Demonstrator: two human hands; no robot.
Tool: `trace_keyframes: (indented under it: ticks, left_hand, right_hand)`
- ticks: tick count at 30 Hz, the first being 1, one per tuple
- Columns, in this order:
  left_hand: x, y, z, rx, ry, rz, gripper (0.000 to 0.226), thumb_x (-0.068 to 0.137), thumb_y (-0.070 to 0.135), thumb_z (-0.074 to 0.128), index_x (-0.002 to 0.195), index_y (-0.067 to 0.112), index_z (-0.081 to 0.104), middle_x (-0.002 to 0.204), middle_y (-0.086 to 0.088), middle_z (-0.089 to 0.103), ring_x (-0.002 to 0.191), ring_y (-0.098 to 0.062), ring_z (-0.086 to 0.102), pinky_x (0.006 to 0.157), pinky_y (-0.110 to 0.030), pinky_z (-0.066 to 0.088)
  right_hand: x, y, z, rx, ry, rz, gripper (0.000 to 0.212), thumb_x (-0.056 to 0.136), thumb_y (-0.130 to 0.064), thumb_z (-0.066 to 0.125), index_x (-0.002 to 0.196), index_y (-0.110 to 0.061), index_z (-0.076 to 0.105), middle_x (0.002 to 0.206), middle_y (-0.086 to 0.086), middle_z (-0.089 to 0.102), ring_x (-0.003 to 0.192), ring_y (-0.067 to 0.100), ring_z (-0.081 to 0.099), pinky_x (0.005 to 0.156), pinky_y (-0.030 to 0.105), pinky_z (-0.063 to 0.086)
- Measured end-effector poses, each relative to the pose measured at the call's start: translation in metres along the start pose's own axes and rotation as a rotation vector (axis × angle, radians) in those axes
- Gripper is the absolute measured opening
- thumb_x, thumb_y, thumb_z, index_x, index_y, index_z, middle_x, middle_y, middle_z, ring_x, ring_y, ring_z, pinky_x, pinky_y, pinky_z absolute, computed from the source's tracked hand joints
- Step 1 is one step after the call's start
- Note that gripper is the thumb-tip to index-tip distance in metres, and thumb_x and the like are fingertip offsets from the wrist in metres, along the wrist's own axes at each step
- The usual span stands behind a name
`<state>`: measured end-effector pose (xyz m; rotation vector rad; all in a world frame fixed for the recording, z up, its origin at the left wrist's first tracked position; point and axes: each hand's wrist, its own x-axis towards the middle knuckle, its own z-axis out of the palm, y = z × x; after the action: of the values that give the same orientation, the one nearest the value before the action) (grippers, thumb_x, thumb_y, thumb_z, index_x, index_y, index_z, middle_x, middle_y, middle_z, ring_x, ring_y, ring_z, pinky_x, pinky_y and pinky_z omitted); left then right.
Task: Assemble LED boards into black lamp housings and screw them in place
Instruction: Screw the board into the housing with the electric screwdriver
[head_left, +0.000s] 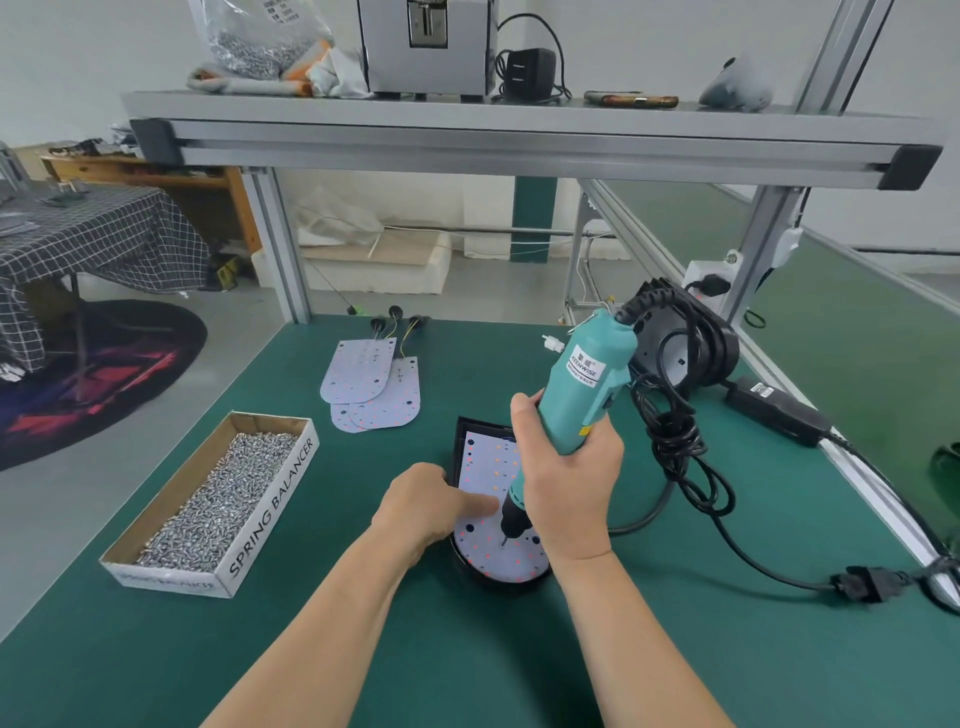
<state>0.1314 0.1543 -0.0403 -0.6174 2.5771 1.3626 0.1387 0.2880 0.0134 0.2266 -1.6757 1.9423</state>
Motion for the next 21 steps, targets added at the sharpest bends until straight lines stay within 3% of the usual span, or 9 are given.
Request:
trace_keyframes:
  ticks: [3, 7, 11, 13, 15, 18, 21]
  left_hand:
    - [-0.001, 0.001, -0.001, 0.004, -0.015, -0.003, 0.054, 0.054, 0.051, 0.079, 0.068, 0.015, 0.041, 0.070, -0.001, 0.047, 0.063, -0.022, 0.039, 0.062, -0.029, 0.030]
    - [-0.002, 0.003, -0.002, 0.016, -0.034, -0.018, 0.056, 0.049, 0.053, 0.079, 0.077, 0.009, 0.058, 0.078, -0.006, 0.061, 0.067, -0.023, 0.049, 0.065, -0.031, 0.037]
    - [-0.004, 0.005, -0.002, 0.028, -0.023, -0.020, 0.051, 0.057, 0.049, 0.084, 0.070, 0.015, 0.049, 0.073, 0.000, 0.052, 0.064, -0.022, 0.044, 0.063, -0.029, 0.033]
    - [-0.005, 0.005, -0.003, 0.014, -0.028, -0.027, 0.049, 0.059, 0.048, 0.084, 0.073, 0.013, 0.053, 0.075, -0.001, 0.056, 0.065, -0.022, 0.047, 0.063, -0.029, 0.035]
    - [-0.006, 0.005, -0.004, -0.001, -0.034, -0.036, 0.050, 0.058, 0.047, 0.084, 0.078, 0.008, 0.059, 0.080, -0.004, 0.062, 0.067, -0.022, 0.050, 0.063, -0.029, 0.037]
    - [-0.009, 0.007, -0.006, -0.011, -0.056, -0.043, 0.058, 0.057, 0.046, 0.082, 0.093, 0.002, 0.068, 0.096, -0.011, 0.072, 0.074, -0.023, 0.056, 0.066, -0.031, 0.041]
    - [-0.013, 0.008, -0.007, -0.023, -0.040, -0.034, 0.066, 0.053, 0.049, 0.079, 0.091, -0.001, 0.064, 0.088, -0.011, 0.067, 0.071, -0.022, 0.050, 0.066, -0.030, 0.038]
  right_hand:
    - [0.002, 0.002, 0.003, 0.019, -0.043, 0.009, 0.037, 0.079, -0.031, 0.071, 0.072, -0.002, 0.048, 0.057, -0.005, 0.046, 0.053, 0.015, 0.041, 0.051, 0.030, 0.040]
    - [0.007, 0.006, 0.000, 0.062, -0.016, 0.114, 0.044, 0.080, -0.023, 0.070, 0.071, 0.006, 0.038, 0.057, 0.006, 0.035, 0.053, 0.021, 0.032, 0.050, 0.034, 0.033]
    - [0.005, 0.005, 0.000, 0.074, -0.008, 0.126, 0.044, 0.080, -0.020, 0.070, 0.070, 0.007, 0.037, 0.056, 0.004, 0.033, 0.052, 0.020, 0.030, 0.048, 0.031, 0.031]
    - [0.004, 0.002, 0.000, 0.068, -0.007, 0.133, 0.044, 0.079, -0.021, 0.070, 0.071, 0.008, 0.038, 0.056, 0.003, 0.034, 0.052, 0.020, 0.032, 0.048, 0.032, 0.032]
    - [0.003, -0.001, -0.002, 0.062, -0.004, 0.133, 0.038, 0.080, -0.023, 0.071, 0.073, 0.005, 0.047, 0.055, 0.002, 0.041, 0.052, 0.019, 0.038, 0.050, 0.032, 0.037]
    - [-0.001, -0.010, -0.009, 0.070, 0.007, 0.074, 0.024, 0.081, -0.030, 0.072, 0.072, -0.013, 0.058, 0.058, 0.000, 0.050, 0.055, 0.019, 0.045, 0.054, 0.033, 0.044]
    - [0.004, -0.023, -0.016, 0.073, 0.051, -0.004, 0.022, 0.084, -0.031, 0.071, 0.072, -0.017, 0.059, 0.059, 0.001, 0.052, 0.057, 0.020, 0.049, 0.058, 0.032, 0.047]
